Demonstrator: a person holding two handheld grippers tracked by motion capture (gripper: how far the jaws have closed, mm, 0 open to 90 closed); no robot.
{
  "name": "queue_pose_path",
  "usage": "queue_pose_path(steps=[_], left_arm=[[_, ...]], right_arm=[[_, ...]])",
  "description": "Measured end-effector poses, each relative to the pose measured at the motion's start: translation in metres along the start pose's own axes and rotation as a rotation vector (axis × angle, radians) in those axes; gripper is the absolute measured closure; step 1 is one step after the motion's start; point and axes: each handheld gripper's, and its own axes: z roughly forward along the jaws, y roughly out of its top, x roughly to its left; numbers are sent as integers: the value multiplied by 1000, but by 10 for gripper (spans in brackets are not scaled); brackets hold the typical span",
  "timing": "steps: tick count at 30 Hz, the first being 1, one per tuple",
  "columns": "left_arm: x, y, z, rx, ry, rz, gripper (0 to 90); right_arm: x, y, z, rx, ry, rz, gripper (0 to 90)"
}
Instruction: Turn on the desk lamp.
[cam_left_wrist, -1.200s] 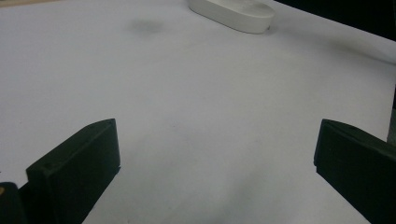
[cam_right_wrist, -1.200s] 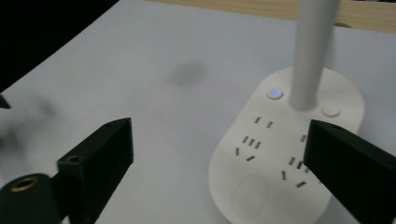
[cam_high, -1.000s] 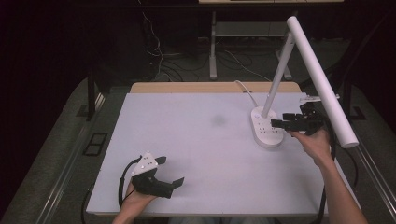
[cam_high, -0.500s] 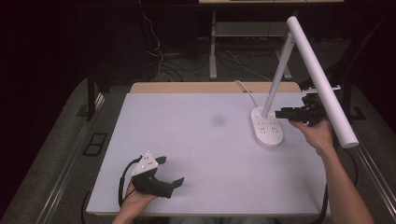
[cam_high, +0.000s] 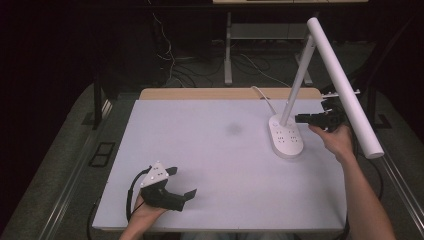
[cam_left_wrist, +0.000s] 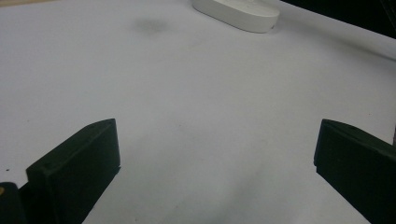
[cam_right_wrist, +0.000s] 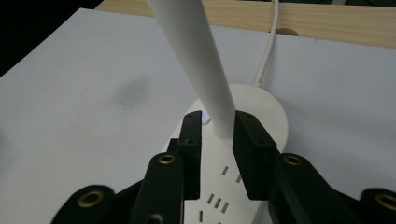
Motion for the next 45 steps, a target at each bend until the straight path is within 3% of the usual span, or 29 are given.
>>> queue_pose_path(steps=[3, 11, 34, 42, 45], left_arm=[[0, 0, 0, 0, 3, -1, 0], [1, 0, 0, 1, 7, 2, 0], [0, 0, -2, 3, 16, 10, 0], [-1, 0, -2, 6, 20, 15, 0], [-1, 0, -2, 7, 23, 18, 0]], right_arm=[[-4, 1, 3, -3, 4, 21, 769], [-13, 1, 10, -12, 1, 23, 892], [-32, -4, 40, -14, 6, 108, 895], [-32, -9, 54, 48, -8, 101, 896], [-30, -8, 55, 49, -25, 69, 896]])
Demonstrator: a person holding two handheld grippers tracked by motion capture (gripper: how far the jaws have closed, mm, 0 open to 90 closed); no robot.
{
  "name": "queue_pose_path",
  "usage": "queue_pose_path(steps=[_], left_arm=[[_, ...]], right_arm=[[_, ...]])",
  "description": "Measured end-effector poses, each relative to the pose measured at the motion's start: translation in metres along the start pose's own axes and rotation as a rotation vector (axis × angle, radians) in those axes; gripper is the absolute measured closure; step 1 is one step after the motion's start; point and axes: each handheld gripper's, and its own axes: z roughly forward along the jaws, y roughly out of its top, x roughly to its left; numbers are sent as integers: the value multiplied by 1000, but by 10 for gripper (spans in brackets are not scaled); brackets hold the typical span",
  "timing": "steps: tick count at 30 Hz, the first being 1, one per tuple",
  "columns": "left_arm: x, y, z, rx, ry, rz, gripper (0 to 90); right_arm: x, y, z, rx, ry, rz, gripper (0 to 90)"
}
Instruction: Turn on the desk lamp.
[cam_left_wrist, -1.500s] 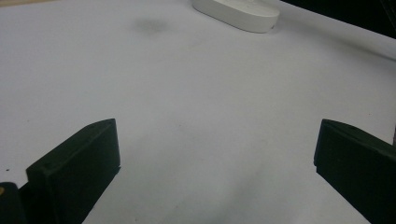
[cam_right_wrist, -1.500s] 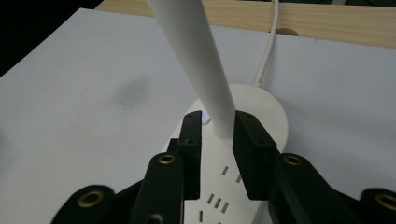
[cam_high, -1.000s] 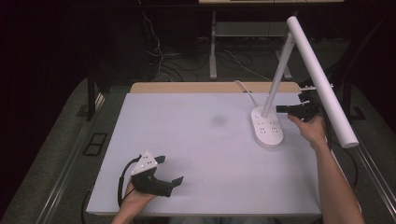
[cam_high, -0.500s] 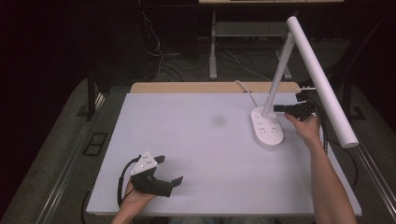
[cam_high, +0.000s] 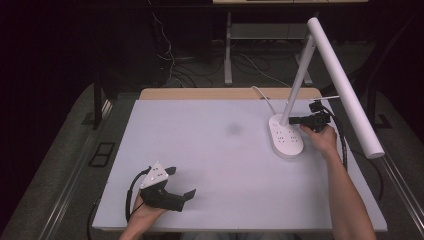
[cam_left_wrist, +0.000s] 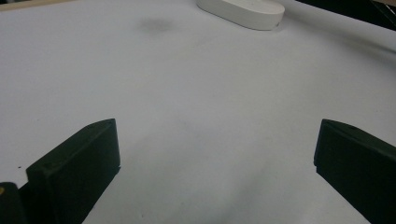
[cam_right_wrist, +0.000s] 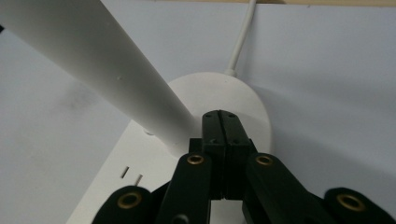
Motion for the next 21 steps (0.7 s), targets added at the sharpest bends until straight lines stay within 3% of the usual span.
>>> queue_pose_path(steps=[16, 21], left_arm=[[-3, 0, -2, -1, 1, 7, 0], [-2, 0, -1, 2, -3, 5, 0]], right_arm=[[3, -5, 1, -24, -22, 22, 899], [5, -5, 1, -30, -22, 48, 896]])
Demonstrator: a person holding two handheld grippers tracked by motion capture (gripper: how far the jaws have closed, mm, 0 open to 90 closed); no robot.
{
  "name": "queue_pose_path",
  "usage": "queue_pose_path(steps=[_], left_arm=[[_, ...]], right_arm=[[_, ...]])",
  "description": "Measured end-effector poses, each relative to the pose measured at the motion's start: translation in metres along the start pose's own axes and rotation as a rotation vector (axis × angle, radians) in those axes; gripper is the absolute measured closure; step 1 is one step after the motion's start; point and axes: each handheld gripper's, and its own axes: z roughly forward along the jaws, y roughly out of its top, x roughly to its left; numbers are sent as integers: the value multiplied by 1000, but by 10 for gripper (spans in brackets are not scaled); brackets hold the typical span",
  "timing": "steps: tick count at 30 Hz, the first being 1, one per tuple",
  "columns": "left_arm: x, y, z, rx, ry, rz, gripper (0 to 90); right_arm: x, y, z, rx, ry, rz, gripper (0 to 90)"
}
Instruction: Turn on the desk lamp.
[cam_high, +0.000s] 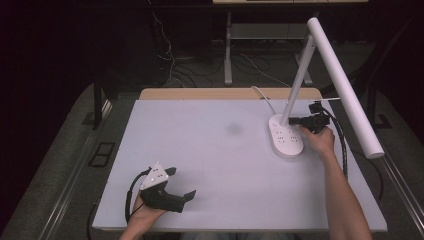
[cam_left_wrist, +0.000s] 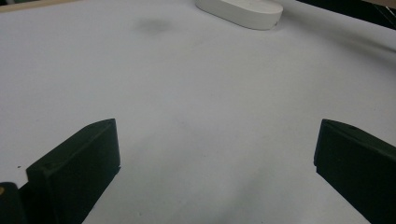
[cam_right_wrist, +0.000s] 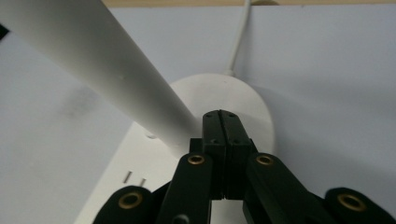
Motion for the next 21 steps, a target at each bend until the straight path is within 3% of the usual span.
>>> queue_pose_path(steps=[2, 11, 21], left_arm=[[0, 0, 1, 3, 2, 1, 0], [1, -1, 0, -7, 10, -10, 0], [1, -1, -2, -15, 12, -17, 0]], right_arm=[[0, 1, 0, 1, 8, -3, 896], [8, 3, -7, 25, -48, -29, 896], [15, 7, -34, 3, -57, -49, 896]])
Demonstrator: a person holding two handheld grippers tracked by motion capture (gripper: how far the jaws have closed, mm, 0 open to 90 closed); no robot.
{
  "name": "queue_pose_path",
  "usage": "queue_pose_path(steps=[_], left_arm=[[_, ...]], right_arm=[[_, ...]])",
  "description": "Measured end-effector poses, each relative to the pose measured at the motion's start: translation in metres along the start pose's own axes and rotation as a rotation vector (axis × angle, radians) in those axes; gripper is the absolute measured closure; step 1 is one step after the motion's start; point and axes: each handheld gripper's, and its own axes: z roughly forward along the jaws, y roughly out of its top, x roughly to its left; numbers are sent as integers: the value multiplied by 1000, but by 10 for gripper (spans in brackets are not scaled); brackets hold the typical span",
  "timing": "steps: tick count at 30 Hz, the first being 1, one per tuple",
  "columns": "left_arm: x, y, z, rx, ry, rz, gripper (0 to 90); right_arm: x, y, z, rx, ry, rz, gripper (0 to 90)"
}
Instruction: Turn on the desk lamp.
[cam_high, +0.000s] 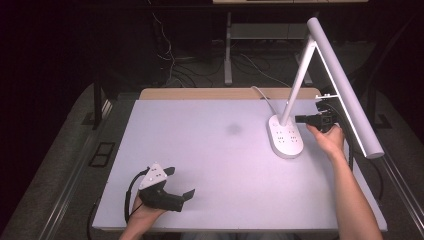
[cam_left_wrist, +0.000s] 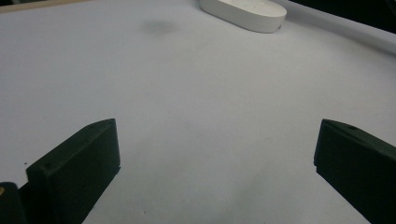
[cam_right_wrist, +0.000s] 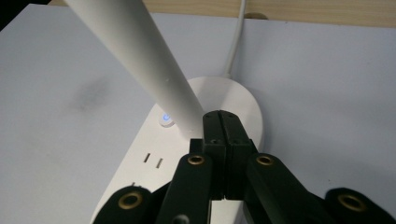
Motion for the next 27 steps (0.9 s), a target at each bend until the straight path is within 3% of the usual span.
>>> queue_pose_path(steps=[8, 16, 27], left_arm=[[-1, 1, 0, -7, -13, -2, 0], [-3, 1, -1, -7, -19, 12, 0], [-4, 2, 0, -8, -36, 21, 0]], right_arm=[[15, -3, -17, -2, -8, -24, 896], [26, -10, -39, -57, 15, 18, 891], [43, -30, -58, -80, 45, 31, 679]])
